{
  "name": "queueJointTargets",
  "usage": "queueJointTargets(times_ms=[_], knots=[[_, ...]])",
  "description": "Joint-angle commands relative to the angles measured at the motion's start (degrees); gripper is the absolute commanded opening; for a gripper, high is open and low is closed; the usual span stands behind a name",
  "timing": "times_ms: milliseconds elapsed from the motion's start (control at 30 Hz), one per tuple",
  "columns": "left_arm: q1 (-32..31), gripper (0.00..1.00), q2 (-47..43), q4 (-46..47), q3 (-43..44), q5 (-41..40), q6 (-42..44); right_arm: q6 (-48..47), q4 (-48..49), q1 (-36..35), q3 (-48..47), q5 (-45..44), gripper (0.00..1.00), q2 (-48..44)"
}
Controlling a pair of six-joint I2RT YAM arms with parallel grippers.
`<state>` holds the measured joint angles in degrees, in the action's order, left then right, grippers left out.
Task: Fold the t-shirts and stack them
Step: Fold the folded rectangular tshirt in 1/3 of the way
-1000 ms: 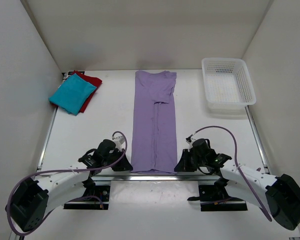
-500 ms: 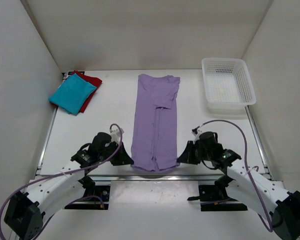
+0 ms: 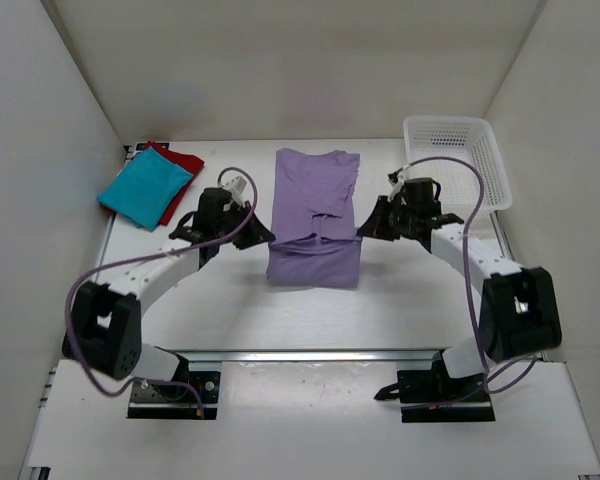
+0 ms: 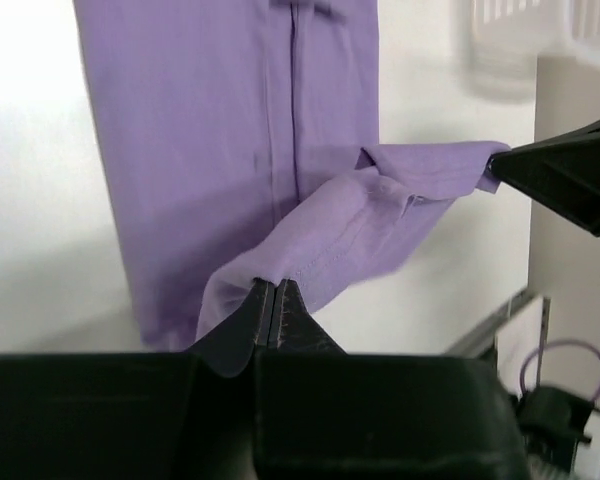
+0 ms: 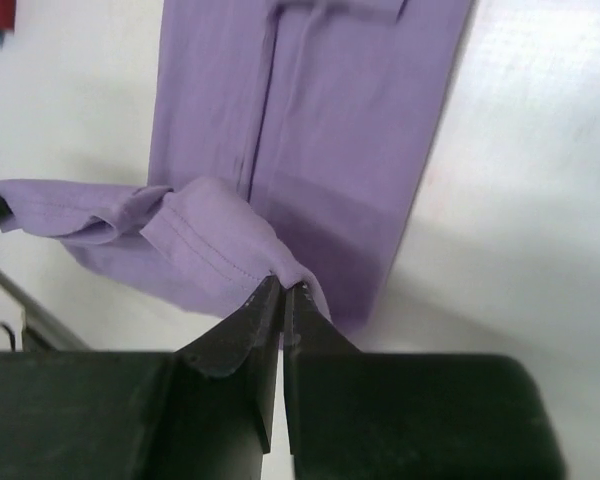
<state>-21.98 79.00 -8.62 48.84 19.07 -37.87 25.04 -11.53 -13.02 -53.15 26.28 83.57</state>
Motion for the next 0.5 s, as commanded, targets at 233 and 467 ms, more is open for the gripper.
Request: queueJointTargets(times_ms=[233, 467], knots=[[3.69, 0.00, 21.62, 6.42, 14.79, -2.38, 1.39, -2.97, 7.31, 3.35, -14.96, 3.16, 0.00, 19.78], [5.36, 0.05, 26.11, 13.01, 16.20, -2.46, -1.06, -3.06, 7.13, 3.96, -20.41, 2.81, 0.01, 25.94]])
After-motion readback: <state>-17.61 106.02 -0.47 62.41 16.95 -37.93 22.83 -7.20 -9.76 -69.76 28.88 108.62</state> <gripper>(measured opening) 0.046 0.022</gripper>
